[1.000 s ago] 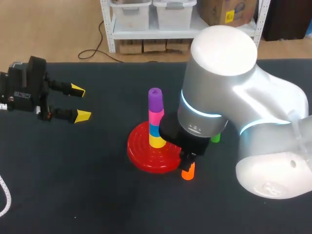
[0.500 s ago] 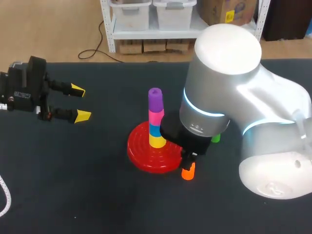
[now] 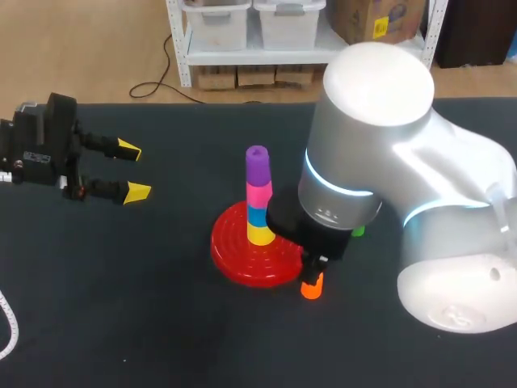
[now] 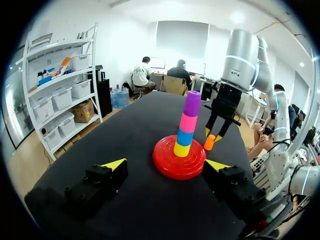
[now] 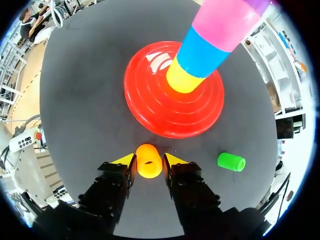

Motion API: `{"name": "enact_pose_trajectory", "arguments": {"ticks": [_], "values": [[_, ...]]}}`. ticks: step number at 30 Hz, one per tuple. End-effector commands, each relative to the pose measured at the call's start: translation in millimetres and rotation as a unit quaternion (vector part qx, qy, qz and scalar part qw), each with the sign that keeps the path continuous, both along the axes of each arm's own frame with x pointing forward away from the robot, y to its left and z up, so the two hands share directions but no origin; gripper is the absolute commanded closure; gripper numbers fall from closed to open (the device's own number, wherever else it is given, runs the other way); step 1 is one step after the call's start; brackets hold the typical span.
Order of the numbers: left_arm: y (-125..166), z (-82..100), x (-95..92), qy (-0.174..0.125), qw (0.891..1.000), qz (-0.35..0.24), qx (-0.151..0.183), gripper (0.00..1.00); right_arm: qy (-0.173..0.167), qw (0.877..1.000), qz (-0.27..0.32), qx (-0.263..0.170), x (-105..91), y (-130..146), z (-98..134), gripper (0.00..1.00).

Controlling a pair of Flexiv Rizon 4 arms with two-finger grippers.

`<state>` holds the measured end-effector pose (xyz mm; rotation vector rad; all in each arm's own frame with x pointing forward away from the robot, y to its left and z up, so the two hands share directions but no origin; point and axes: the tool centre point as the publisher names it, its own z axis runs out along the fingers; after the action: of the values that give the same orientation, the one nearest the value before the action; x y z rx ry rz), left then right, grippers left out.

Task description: Pick up and stack the cylinders on the red base in this order: pink,purple,orange,green

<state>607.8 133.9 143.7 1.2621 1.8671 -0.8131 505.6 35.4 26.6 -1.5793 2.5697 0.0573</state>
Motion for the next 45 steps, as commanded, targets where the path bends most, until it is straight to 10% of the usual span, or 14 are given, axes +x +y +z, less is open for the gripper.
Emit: {"name": "enact_pose_trajectory", "arguments": {"ticks": [1,9,21,45], "values": [[0.4,-1.3,-0.2,-0.002,1.0,0.0,-0.002,0.0,-0.001,1.0,0.0,0.003,-2.4,-0.3,-0.5,0.66],[0.4,-1.3,-0.2,-0.002,1.0,0.0,-0.002,0.0,-0.002,1.0,-0.001,0.008,-2.5,1.6,1.0,1.0],[0.4,-1.3,-0.2,-0.002,1.0,0.0,-0.002,0.0,0.0,1.0,-0.004,0.021,13.2,3.3,39.9,1.0],[0.4,-1.3,-0.2,-0.002,1.0,0.0,-0.002,0.0,-0.047,0.996,-0.003,0.076,82.6,10.8,217.9,1.0]]}}
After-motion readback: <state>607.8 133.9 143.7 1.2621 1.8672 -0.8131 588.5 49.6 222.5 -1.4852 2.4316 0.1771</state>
